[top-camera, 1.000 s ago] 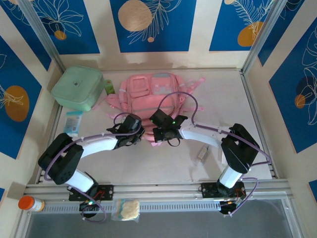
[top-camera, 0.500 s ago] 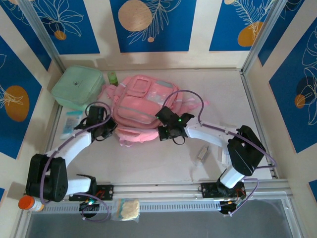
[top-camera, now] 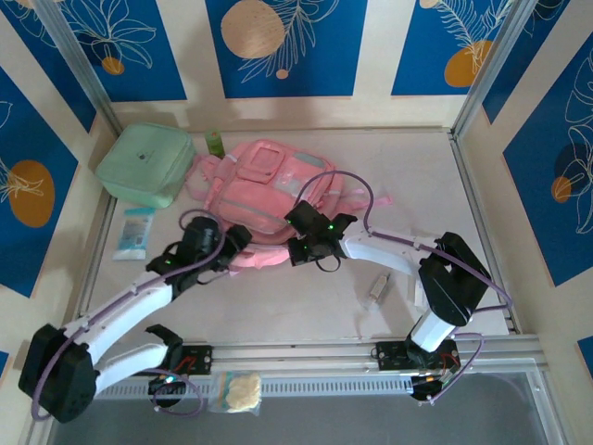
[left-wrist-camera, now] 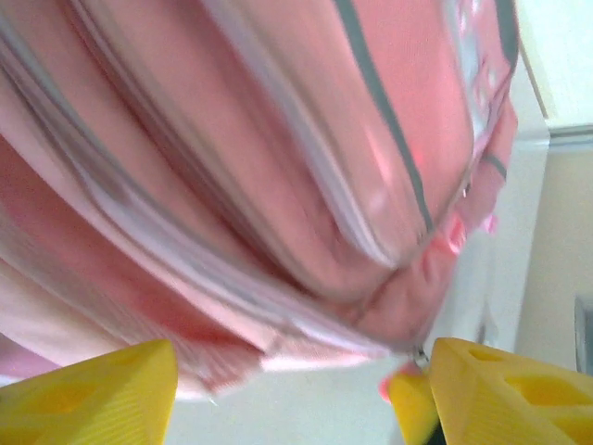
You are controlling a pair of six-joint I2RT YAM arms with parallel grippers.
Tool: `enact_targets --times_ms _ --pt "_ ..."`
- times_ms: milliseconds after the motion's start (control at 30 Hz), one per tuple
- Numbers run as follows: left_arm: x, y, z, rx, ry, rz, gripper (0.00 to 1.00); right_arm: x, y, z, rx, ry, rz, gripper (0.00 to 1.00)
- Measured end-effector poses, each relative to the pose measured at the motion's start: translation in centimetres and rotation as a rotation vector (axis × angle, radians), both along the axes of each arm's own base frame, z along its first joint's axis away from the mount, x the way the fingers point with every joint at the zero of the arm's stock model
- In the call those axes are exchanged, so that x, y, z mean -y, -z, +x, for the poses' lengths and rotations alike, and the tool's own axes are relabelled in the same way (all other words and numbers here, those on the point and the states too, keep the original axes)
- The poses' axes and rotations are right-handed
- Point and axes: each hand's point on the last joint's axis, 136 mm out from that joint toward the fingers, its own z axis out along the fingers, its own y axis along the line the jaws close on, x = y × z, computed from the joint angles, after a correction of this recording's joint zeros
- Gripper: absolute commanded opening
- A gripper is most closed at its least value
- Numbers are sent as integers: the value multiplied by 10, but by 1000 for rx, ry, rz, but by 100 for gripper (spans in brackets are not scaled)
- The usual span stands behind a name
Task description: Pack books, pencil case, and school supplies into a backpack
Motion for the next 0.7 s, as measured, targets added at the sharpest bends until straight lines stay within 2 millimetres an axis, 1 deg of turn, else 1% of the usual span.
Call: enact_targets --times_ms 33,67,133,200,267,333,367,433,467,500,567,600,700 --pt "9 5 -3 -24 -6 -15 73 0 0 0 0 0 1 0" --pt "19 13 -5 -50 -18 -27 76 0 0 0 1 0 1 0" --pt "33 25 -6 -92 -50 -25 77 0 2 0 2 0 2 0" --pt "43 32 0 -116 -103 -26 76 3 5 -1 -1 3 -7 0" --pt "48 36 10 -119 -159 -26 73 5 7 0 -3 7 -12 0" --pt "53 40 19 -130 -203 -26 67 6 7 1 2 12 -17 0" --pt "54 43 22 -135 -221 -22 61 8 7 2 7 15 -22 0" --pt "56 49 25 -148 -242 -6 54 10 7 4 15 24 -33 0" --pt "56 51 25 -149 -251 1 48 13 7 6 22 30 -42 0" --pt "55 53 25 -152 -262 5 40 16 7 8 27 38 -50 0" --pt "50 57 24 -158 -282 17 30 21 8 11 31 52 -64 0" --pt "46 61 22 -161 -289 29 24 24 8 13 32 61 -72 0" --pt "38 65 22 -165 -306 36 11 30 9 18 43 67 -92 0"
